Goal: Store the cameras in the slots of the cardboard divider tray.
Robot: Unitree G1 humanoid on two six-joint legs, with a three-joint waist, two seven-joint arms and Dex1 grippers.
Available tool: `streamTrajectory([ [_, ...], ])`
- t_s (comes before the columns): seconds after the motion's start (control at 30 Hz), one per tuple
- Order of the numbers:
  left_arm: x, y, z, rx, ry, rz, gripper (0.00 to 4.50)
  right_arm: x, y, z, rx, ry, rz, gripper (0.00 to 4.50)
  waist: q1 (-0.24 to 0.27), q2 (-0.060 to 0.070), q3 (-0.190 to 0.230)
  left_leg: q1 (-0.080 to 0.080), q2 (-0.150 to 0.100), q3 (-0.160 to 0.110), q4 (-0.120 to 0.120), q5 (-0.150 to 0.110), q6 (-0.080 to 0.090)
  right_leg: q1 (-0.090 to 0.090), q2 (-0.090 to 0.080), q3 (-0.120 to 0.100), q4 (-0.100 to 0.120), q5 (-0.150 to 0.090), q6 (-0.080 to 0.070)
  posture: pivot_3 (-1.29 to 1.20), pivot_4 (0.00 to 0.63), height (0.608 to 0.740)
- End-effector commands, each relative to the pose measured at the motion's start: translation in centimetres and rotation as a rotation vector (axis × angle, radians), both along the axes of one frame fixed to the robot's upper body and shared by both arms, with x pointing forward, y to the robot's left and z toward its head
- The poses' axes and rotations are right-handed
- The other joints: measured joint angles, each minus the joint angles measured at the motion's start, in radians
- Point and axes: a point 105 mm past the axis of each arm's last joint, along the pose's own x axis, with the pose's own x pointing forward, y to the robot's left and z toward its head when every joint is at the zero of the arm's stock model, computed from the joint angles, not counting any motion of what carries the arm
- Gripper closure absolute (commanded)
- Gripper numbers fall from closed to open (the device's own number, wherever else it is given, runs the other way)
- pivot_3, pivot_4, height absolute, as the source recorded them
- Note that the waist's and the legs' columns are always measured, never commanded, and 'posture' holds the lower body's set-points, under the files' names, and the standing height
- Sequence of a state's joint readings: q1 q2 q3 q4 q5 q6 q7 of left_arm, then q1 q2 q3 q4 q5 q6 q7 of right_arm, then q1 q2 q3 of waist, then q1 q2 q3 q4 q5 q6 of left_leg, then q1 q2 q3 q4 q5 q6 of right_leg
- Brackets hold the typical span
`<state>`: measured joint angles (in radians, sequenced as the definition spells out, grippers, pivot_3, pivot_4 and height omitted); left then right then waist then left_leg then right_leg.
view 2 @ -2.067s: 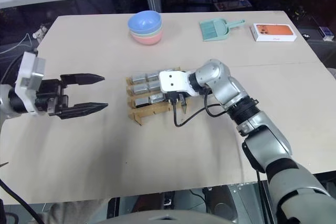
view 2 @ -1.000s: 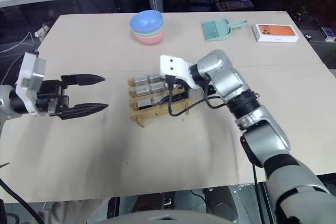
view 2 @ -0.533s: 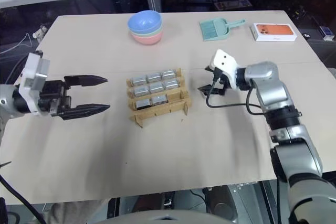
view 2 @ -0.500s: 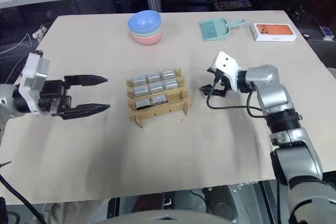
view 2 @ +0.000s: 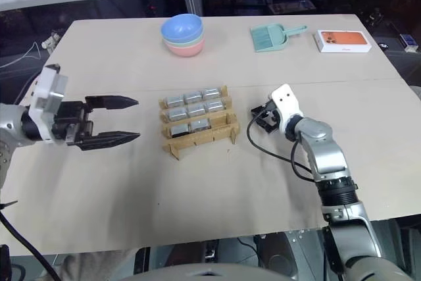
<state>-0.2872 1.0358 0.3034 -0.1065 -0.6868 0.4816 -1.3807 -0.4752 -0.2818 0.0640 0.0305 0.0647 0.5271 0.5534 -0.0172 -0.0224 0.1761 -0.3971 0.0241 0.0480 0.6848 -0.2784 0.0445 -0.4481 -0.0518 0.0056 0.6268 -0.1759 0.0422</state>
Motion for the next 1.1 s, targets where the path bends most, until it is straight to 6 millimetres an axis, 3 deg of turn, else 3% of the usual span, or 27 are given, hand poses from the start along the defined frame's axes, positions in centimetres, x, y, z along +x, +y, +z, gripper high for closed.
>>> streamTrajectory([
  [0.03,0.0,0.0,1.0,0.029,-0.044,-0.012,0.21,-0.4,0.3,0.4,0.017,0.009,-0.007,0.26,0.000,0.000,0.000,0.000,0.000,0.000,0.000,0.000,0.000,0.000,0.000,0.000,0.000,0.000,0.000,0.00,0.150,0.740],
  [0.27,0.3,-0.1,1.1,0.033,-0.048,-0.023,0.21,-0.7,0.4,-0.2,0.003,0.016,-0.006,0.26,0.001,0.000,0.000,-0.001,0.000,0.000,0.000,0.000,0.000,0.000,0.000,0.000,-0.001,0.000,0.000,0.00,0.150,0.740],
  [0.33,0.3,-0.2,1.1,0.034,-0.047,-0.026,0.21,-0.7,0.4,0.0,0.012,0.005,-0.003,0.79,0.001,0.000,0.000,-0.001,0.000,0.000,0.000,0.000,0.000,0.000,0.000,0.000,0.000,0.000,0.000,0.00,0.150,0.740],
  [0.47,0.4,-0.2,1.1,0.037,-0.045,-0.028,0.21,-0.8,0.8,0.6,0.023,-0.035,0.029,2.48,0.001,0.000,0.000,-0.001,0.000,0.000,0.000,0.000,0.000,0.000,0.000,0.000,0.000,0.000,0.000,0.00,0.150,0.740],
  [0.6,0.4,-0.2,1.0,0.036,-0.042,-0.026,0.21,-1.0,1.6,1.7,0.066,-0.075,0.072,3.78,0.001,0.000,0.000,-0.001,0.000,0.000,0.000,0.000,0.000,0.000,0.000,0.000,0.000,0.000,0.000,0.00,0.150,0.740],
  [0.83,0.3,-0.2,0.9,0.032,-0.037,-0.024,0.21,-1.1,1.5,2.1,0.066,-0.109,0.087,3.78,0.001,0.000,0.000,-0.001,0.000,0.000,0.000,0.000,0.000,0.000,0.000,0.000,0.000,0.000,0.000,0.00,0.150,0.740],
  [1.1,0.8,-1.8,0.3,-0.001,-0.020,-0.086,0.21,-3.8,4.4,7.2,0.016,-0.313,0.343,3.78,0.003,0.000,0.000,-0.001,0.000,0.000,0.000,0.000,0.000,0.000,0.000,0.000,0.000,0.000,0.001,0.00,0.150,0.740],
])
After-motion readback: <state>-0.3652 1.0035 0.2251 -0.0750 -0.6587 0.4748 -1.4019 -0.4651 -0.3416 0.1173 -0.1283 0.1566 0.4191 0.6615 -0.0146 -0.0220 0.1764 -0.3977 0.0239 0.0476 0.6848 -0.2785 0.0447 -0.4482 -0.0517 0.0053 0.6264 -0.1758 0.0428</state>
